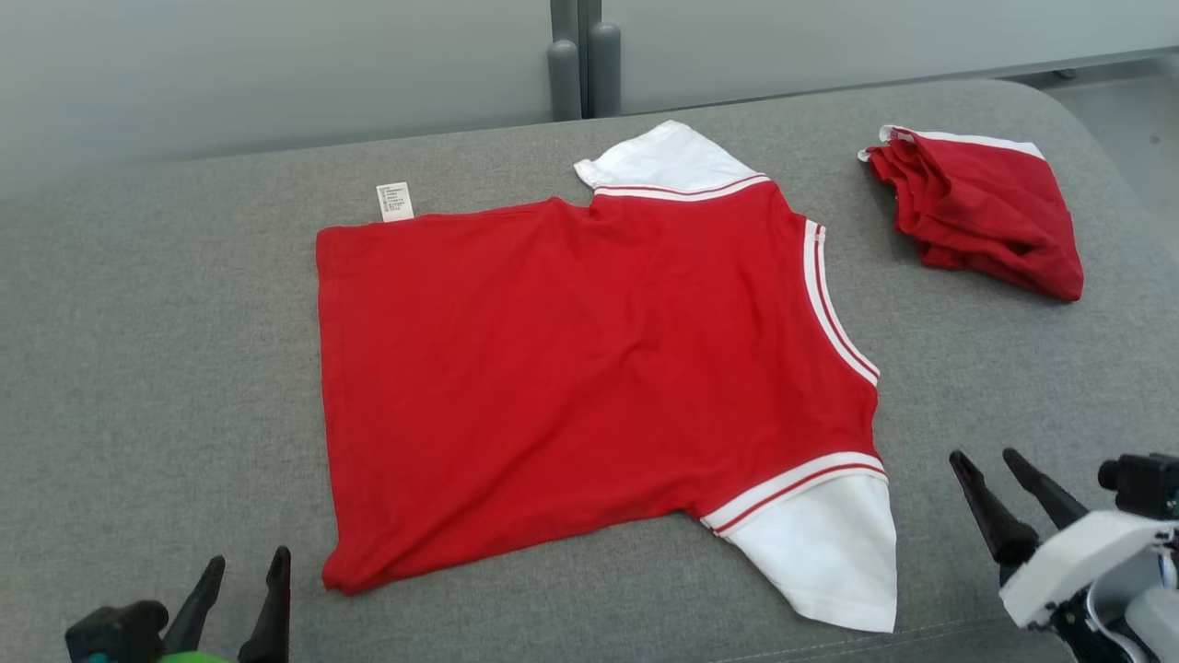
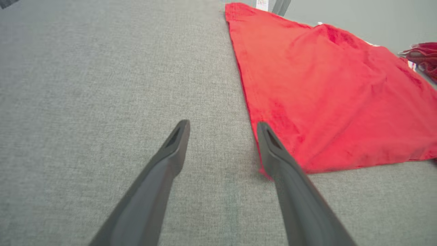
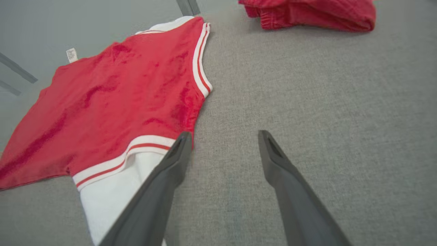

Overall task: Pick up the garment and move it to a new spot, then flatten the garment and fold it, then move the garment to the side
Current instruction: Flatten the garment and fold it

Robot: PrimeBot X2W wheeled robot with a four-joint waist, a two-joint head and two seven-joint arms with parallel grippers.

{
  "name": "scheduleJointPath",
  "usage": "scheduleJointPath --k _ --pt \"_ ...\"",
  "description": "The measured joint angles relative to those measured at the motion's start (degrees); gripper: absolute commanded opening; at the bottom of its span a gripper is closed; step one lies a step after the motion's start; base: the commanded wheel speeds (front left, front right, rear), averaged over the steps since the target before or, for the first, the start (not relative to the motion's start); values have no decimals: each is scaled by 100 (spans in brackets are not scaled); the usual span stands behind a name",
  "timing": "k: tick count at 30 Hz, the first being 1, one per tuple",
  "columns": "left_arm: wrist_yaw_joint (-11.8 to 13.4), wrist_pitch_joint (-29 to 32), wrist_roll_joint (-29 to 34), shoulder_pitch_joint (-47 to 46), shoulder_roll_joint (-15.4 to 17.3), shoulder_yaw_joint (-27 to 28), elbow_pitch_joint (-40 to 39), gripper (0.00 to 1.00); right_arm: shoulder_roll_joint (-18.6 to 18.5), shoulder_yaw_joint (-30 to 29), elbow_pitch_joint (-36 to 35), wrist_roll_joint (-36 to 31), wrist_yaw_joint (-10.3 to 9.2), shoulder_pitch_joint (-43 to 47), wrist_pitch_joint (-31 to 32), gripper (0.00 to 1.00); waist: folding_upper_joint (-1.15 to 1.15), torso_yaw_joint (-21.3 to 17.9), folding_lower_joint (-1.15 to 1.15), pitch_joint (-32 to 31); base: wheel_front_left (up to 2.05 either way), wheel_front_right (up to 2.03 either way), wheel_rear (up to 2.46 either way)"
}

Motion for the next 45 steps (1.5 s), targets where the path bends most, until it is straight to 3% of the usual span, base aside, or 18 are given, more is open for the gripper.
scheduleJointPath --k 8,14,20,30,45 --pt "11 -96 190 -386 -355 116 -482 100 168 -40 -944 -823 -479 -768 -42 100 0 -1 0 -349 0 0 0" --pt "211 -98 308 -519 -687 231 -762 100 324 -110 -1212 -1133 -788 -865 -49 100 0 -34 0 -577 0 0 0" --pt "346 -98 559 -532 -801 267 -948 100 628 -278 -1539 -1343 -1000 -880 -66 100 0 -45 0 -653 0 0 0" --pt "415 -98 780 -492 -1055 301 -1035 100 956 -414 -1675 -1836 -1170 -786 -67 100 0 -48 0 -669 0 0 0" --pt "465 -98 1087 -291 -1178 339 -1013 100 1247 -648 -1612 -2147 -1218 -459 -67 100 0 -70 0 -648 0 0 0"
